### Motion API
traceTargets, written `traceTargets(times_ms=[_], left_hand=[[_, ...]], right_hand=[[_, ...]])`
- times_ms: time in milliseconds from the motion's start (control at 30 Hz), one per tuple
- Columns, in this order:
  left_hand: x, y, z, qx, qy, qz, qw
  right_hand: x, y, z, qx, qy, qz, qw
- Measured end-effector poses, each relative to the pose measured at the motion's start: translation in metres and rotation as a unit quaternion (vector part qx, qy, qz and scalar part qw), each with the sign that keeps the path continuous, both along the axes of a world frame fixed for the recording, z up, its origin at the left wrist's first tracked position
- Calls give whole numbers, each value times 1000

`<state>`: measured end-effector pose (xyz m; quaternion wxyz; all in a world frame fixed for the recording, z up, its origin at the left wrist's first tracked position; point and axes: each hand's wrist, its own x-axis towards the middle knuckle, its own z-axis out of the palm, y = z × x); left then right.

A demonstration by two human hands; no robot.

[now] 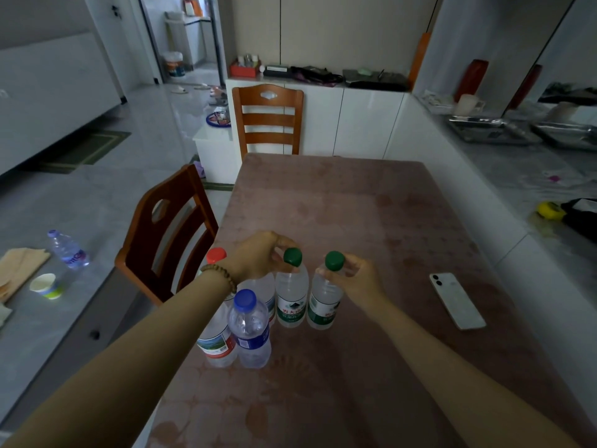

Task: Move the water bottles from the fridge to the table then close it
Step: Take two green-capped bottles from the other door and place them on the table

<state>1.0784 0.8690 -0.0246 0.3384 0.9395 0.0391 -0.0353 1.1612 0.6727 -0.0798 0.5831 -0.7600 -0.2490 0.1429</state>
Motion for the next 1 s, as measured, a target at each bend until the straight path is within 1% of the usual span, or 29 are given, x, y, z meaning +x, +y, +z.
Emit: traceTargets(times_ms=[167,300,367,567,700,767,867,933,1000], left_hand=[[-1,2,-2,-41,10,18,999],[-3,0,-2,-44,17,36,998],[-4,-2,-1,-30,14,39,999],[-15,-11,9,68,9,47,997],[-25,-22,27,76,-36,30,996],[-28,-33,38,65,-57,2,996],[-33,-57,53,47,-69,-62,995],[-38,-74,58,48,-85,-113,989],[-50,-92,57,41,-102,-181,977]], right_hand=[[-1,2,-3,-8,3,11,1000],[-1,0,-2,-29,2,17,999],[-2,-1,1,-35,3,19,999],[-11,-3,12,-89,12,17,996],[-25,-18,24,-101,8,-48,994],[-37,-34,35,-102,8,-94,990],[-63,-67,51,-107,-17,-166,980],[-90,-90,61,-123,-58,-226,965],[-128,-111,69,-127,-79,-283,948]])
